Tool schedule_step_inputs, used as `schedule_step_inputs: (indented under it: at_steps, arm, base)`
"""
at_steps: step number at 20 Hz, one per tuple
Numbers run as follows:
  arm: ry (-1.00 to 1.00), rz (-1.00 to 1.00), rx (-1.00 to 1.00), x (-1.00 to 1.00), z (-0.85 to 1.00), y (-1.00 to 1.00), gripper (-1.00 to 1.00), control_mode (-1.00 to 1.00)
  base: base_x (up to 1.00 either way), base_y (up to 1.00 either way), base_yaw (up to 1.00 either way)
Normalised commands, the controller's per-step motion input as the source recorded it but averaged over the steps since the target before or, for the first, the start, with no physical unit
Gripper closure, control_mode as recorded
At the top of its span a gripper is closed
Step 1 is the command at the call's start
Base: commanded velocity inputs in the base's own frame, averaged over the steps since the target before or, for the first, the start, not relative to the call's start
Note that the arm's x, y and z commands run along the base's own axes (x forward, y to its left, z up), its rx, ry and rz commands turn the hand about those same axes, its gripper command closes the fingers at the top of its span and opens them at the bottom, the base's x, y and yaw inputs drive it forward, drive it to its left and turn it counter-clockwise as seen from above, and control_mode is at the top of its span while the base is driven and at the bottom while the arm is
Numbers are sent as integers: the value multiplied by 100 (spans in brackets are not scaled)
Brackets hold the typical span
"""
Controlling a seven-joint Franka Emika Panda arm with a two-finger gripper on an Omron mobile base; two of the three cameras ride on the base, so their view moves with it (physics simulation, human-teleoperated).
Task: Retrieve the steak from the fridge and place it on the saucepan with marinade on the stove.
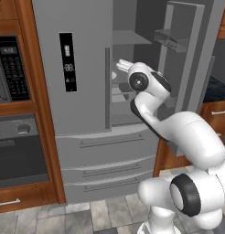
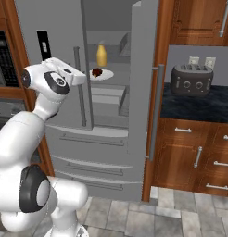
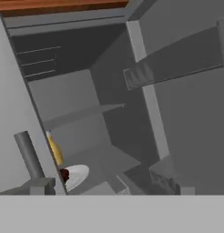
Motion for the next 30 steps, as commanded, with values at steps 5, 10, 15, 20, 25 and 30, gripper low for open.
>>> schedule_step_inputs:
  at_steps: [5,10,15,20,25,30]
  arm:
    - [-23,34,0,-13,6,46,-100,-100]
    - [6,16,0,-2,2,28,-100,-100]
    - [10,1,-6,0,0,19,-100,-100]
    - [7,0,-7,0,3,22,-100,-100]
    - [15,-1,-5,5,0,21,-100,-100]
    - [-2,4,-4,4,0,3,-100,-100]
  base:
    - [0,0,0]
    - [0,0,0]
    - [0,0,0]
    - [0,0,0]
    - [0,0,0]
    - [0,0,0]
